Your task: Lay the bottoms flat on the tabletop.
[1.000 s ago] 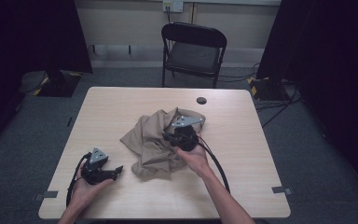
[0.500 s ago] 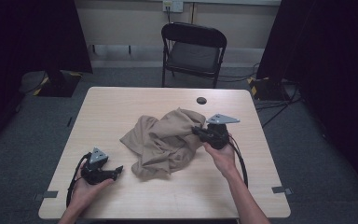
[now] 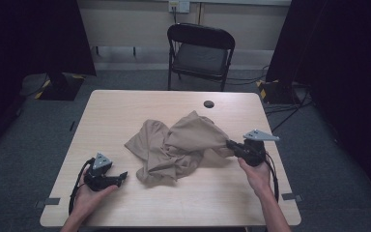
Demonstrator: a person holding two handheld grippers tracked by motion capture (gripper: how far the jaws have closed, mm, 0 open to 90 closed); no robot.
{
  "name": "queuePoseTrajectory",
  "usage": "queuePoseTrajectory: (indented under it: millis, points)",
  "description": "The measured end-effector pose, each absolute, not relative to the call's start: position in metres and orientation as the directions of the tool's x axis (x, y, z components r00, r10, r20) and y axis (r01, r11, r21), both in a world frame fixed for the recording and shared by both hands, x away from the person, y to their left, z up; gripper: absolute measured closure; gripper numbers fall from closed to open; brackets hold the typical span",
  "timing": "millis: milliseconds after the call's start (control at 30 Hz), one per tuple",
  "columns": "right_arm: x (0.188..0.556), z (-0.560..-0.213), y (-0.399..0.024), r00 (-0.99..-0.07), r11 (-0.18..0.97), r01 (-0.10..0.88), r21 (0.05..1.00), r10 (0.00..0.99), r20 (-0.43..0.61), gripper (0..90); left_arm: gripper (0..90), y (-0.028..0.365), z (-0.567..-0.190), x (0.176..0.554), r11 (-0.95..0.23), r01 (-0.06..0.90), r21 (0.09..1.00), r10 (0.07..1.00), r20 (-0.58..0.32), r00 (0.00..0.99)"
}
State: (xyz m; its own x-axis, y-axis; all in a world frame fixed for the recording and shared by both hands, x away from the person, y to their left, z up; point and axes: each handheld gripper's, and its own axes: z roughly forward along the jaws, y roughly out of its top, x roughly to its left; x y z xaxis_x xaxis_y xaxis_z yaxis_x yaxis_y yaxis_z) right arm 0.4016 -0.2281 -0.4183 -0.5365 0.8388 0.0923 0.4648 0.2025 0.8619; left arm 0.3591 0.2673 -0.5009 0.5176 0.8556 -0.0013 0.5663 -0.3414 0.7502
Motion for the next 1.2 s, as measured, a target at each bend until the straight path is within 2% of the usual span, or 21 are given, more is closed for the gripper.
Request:
queuePoseTrajectory:
  millis: [467, 667, 733, 800, 833, 900, 1033, 1067, 1200]
  points:
    - [0.368, -0.467, -0.301, -0.387, 0.166, 0.592, 0.789, 0.917, 0.097, 90.0, 23.5, 0.267, -0.501, 0.359, -0.34, 0.566, 0.751, 0.856, -0.002, 0.517]
    - [0.364, -0.484, -0.31, -0.356, 0.169, 0.639, 0.75, 0.93, 0.094, 89.3, 23.5, 0.267, -0.501, 0.359, -0.341, 0.567, 0.75, 0.856, -0.002, 0.517]
    - [0.364, -0.488, -0.309, -0.362, 0.193, 0.651, 0.734, 0.929, 0.077, 82.2, 24.1, 0.267, -0.501, 0.359, -0.331, 0.567, 0.754, 0.86, -0.006, 0.51]
    - [0.366, -0.488, -0.309, -0.357, 0.18, 0.652, 0.736, 0.93, 0.088, 73.5, 30.1, 0.27, -0.5, 0.359, -0.309, 0.576, 0.757, 0.87, -0.02, 0.492]
    - [0.366, -0.488, -0.309, -0.357, 0.18, 0.652, 0.736, 0.93, 0.088, 73.5, 31.3, 0.27, -0.5, 0.359, -0.309, 0.576, 0.757, 0.87, -0.02, 0.492]
    - [0.366, -0.483, -0.308, -0.344, 0.167, 0.635, 0.755, 0.935, 0.083, 59.6, 32.7, 0.273, -0.499, 0.36, -0.268, 0.592, 0.76, 0.877, -0.062, 0.477]
    - [0.368, -0.472, -0.299, -0.346, 0.166, 0.584, 0.795, 0.936, 0.059, 48.2, 34.8, 0.273, -0.493, 0.367, -0.266, 0.614, 0.743, 0.861, -0.103, 0.498]
    - [0.372, -0.468, -0.292, -0.352, 0.165, 0.576, 0.8, 0.934, 0.061, 45.1, 35.2, 0.27, -0.488, 0.371, -0.285, 0.6, 0.747, 0.856, -0.083, 0.51]
    - [0.38, -0.463, -0.279, -0.383, 0.183, 0.564, 0.805, 0.922, 0.058, 43.2, 34.8, 0.264, -0.478, 0.387, -0.26, 0.599, 0.757, 0.852, -0.112, 0.512]
